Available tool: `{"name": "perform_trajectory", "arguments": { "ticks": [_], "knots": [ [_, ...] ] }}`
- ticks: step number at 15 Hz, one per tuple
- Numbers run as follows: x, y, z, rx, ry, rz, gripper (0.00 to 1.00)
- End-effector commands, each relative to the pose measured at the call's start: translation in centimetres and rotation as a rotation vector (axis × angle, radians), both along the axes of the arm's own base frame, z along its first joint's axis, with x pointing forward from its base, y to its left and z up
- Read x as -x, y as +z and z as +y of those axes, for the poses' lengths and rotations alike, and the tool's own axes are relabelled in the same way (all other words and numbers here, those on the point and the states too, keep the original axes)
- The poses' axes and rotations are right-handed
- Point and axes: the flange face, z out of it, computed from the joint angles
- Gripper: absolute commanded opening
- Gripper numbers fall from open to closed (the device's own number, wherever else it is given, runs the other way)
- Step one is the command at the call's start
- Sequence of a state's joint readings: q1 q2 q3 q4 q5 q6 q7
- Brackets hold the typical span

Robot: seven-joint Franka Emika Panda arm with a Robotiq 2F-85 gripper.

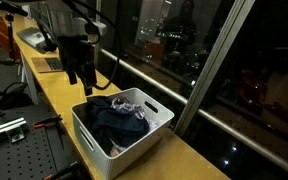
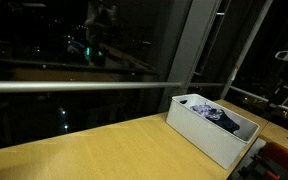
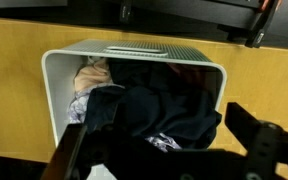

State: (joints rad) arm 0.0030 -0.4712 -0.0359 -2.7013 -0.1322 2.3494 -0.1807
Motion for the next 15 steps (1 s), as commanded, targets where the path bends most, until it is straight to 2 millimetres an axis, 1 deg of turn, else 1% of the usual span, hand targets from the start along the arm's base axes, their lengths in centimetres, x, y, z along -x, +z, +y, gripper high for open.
{"name": "perform_trajectory", "arguments": {
  "ticks": [1,3,5,6,7,9,11,12,15],
  "knots": [
    [-0.9,-0.9,-0.9,0.003,0.028,0.021,1.0],
    [-2.0,-1.1,-1.8,0.026,0.066,0.032,1.0],
    [-3.6,-1.0,-2.7,0.049,0.111,0.037,1.0],
    [-4.9,-1.0,-3.0,0.064,0.139,0.031,1.0],
    [-5.8,-0.7,-3.2,0.069,0.161,0.026,1.0],
    [-8.2,-0.9,-3.1,0.073,0.199,0.008,1.0],
    [-11.0,-2.2,-2.6,0.057,0.228,-0.017,1.0],
    [-12.3,-3.2,-2.3,0.044,0.247,-0.024,1.0],
    [-15.6,-7.0,-1.7,-0.003,0.28,-0.035,1.0]
  ]
}}
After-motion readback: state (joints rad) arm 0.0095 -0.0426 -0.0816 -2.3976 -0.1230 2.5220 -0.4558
